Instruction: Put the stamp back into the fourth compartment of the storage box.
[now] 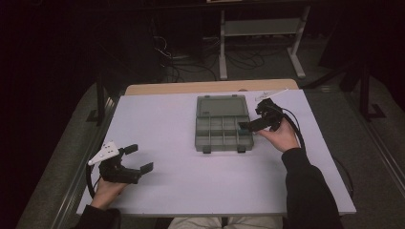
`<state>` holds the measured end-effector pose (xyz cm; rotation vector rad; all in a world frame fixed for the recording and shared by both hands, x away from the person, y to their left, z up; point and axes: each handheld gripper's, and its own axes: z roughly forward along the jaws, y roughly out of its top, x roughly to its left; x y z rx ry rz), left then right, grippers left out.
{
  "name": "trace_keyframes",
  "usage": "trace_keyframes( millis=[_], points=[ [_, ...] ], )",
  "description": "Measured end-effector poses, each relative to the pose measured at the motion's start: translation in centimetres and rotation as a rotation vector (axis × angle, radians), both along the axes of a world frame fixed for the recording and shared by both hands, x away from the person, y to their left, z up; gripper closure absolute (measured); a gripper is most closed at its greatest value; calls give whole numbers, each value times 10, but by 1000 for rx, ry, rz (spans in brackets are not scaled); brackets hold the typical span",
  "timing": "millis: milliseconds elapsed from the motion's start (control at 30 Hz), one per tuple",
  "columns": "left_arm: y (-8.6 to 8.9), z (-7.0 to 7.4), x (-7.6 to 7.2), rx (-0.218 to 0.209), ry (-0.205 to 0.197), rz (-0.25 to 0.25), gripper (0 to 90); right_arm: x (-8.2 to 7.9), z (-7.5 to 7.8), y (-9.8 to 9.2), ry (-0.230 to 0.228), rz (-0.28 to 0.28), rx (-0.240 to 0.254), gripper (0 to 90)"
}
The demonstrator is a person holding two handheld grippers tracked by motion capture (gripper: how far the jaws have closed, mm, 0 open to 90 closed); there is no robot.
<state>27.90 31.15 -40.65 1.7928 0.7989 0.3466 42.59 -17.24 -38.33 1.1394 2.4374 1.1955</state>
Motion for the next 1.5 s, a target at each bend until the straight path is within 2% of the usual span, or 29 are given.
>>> trace_keyframes(
  millis=[200, 500, 700, 1100, 1300, 1500],
  points=[
    [0, 0, 0, 0, 2, 2, 0, -10, 2, -3, -22, 6, 46, 0],
    [0, -1, 0, 7, 6, 4, 0, -25, -1, -7, -55, 15, 61, 0],
    [0, -1, 1, 13, 3, 1, 0, -33, -6, -15, -60, 13, 88, 0],
    [0, 0, 0, 8, 0, 0, 0, -46, -10, -26, -71, -1, 104, 0],
    [0, 0, 1, 7, 2, -2, 0, -52, -10, -33, -82, -15, 152, 0],
    [0, 0, 1, 7, 3, 1, 0, -57, -12, -35, -92, -13, 149, 0]
  ],
)
